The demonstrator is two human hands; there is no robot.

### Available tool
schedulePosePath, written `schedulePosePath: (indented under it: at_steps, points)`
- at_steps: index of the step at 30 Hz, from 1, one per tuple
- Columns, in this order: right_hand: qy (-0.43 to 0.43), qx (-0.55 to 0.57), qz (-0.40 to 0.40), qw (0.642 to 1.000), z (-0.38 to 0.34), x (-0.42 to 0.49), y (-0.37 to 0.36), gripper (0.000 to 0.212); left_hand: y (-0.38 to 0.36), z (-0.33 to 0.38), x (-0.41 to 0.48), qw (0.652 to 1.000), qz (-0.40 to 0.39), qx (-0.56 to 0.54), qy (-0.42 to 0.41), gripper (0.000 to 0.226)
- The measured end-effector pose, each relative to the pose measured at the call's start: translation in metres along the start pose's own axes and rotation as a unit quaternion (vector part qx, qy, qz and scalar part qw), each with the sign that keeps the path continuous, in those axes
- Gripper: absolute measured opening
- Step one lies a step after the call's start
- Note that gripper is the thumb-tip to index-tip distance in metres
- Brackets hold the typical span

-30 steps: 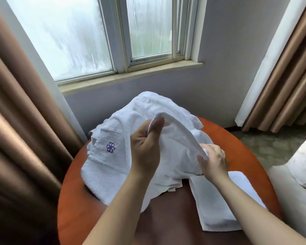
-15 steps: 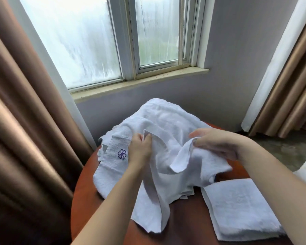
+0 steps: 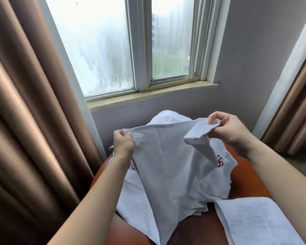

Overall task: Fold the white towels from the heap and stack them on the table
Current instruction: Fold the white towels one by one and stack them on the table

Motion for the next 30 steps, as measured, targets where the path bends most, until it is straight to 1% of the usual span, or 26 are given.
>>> schedulePosePath:
  at_steps: [1, 3, 4, 5, 6, 7, 8, 9, 10, 11, 12, 13, 15, 17, 19, 20, 22, 24, 26, 27, 29, 30]
  points:
    - [0.009, -0.059, 0.009, 0.998, -0.001, 0.006, 0.004, 0.027, 0.003, 0.002, 0.003, 1.0, -0.004, -0.013, 0.005, 0.02]
    - [0.001, -0.149, -0.011, 0.989, 0.003, 0.017, 0.005, 0.025, 0.007, 0.004, 0.009, 0.999, -0.011, -0.033, 0.017, 0.026]
    - [-0.006, -0.229, -0.03, 0.973, 0.004, 0.021, 0.005, 0.025, 0.009, 0.005, 0.011, 0.999, -0.013, -0.038, 0.021, 0.03]
    - [-0.006, -0.336, -0.052, 0.941, 0.002, 0.025, 0.006, 0.026, 0.012, 0.006, 0.013, 0.999, -0.01, -0.039, 0.023, 0.034]
    - [0.007, -0.419, -0.072, 0.905, -0.005, 0.028, 0.003, 0.026, 0.014, 0.008, 0.014, 0.999, -0.006, -0.035, 0.022, 0.037]
    - [0.025, -0.448, -0.088, 0.889, -0.012, 0.031, -0.004, 0.026, 0.014, 0.012, 0.014, 0.999, -0.005, -0.025, 0.023, 0.038]
    - [0.041, -0.427, -0.107, 0.897, -0.018, 0.033, -0.012, 0.028, 0.013, 0.016, 0.013, 1.0, -0.009, -0.015, 0.02, 0.038]
    - [0.052, -0.36, -0.126, 0.923, -0.023, 0.033, -0.021, 0.03, 0.008, 0.021, 0.011, 1.0, -0.024, -0.011, 0.016, 0.036]
    - [0.054, -0.266, -0.139, 0.952, -0.027, 0.033, -0.032, 0.033, 0.001, 0.028, 0.006, 0.999, -0.045, -0.019, 0.011, 0.033]
    - [0.061, -0.179, -0.147, 0.971, -0.032, 0.033, -0.044, 0.035, -0.007, 0.037, 0.001, 0.997, -0.069, -0.036, 0.005, 0.03]
    - [0.07, -0.127, -0.149, 0.978, -0.036, 0.034, -0.053, 0.034, -0.013, 0.047, -0.005, 0.995, -0.085, -0.049, -0.011, 0.028]
    - [0.08, -0.103, -0.15, 0.98, -0.04, 0.036, -0.062, 0.033, -0.016, 0.059, -0.013, 0.994, -0.091, -0.047, -0.038, 0.027]
    - [0.107, -0.095, -0.157, 0.977, -0.047, 0.038, -0.079, 0.036, -0.024, 0.073, -0.027, 0.99, -0.114, -0.012, -0.081, 0.024]
    - [0.115, -0.1, -0.163, 0.975, -0.046, 0.039, -0.091, 0.037, -0.039, 0.063, -0.036, 0.979, -0.177, 0.054, -0.08, 0.024]
    - [0.111, -0.103, -0.168, 0.974, -0.042, 0.038, -0.098, 0.03, -0.055, 0.04, -0.045, 0.953, -0.267, 0.118, -0.075, 0.043]
    - [0.113, -0.105, -0.17, 0.973, -0.041, 0.037, -0.101, 0.028, -0.063, 0.03, -0.053, 0.937, -0.316, 0.126, -0.076, 0.048]
    - [0.116, -0.095, -0.164, 0.975, -0.041, 0.037, -0.104, 0.027, -0.075, 0.018, -0.072, 0.907, -0.395, 0.123, -0.08, 0.041]
    - [0.119, -0.079, -0.152, 0.978, -0.044, 0.037, -0.102, 0.027, -0.084, 0.012, -0.088, 0.884, -0.443, 0.122, -0.091, 0.039]
    - [0.127, -0.063, -0.133, 0.981, -0.048, 0.038, -0.099, 0.022, -0.09, 0.007, -0.098, 0.873, -0.46, 0.128, -0.1, 0.047]
    - [0.131, -0.057, -0.12, 0.982, -0.05, 0.039, -0.097, 0.018, -0.093, 0.005, -0.099, 0.874, -0.452, 0.141, -0.114, 0.055]
    - [0.136, -0.058, -0.093, 0.985, -0.05, 0.041, -0.092, 0.015, -0.097, 0.002, -0.102, 0.879, -0.409, 0.196, -0.15, 0.067]
    - [0.136, -0.062, -0.086, 0.985, -0.049, 0.042, -0.091, 0.015, -0.1, 0.001, -0.103, 0.881, -0.372, 0.232, -0.176, 0.067]
Point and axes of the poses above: each hand's wrist, its own x-axis towards the middle knuckle, its own y-axis out of the back of the hand, z = x × y, the point moved 10 cm from there along x, towards the middle knuckle, and after that the axes turned 11 degrees about y, right-handed, at the moved point
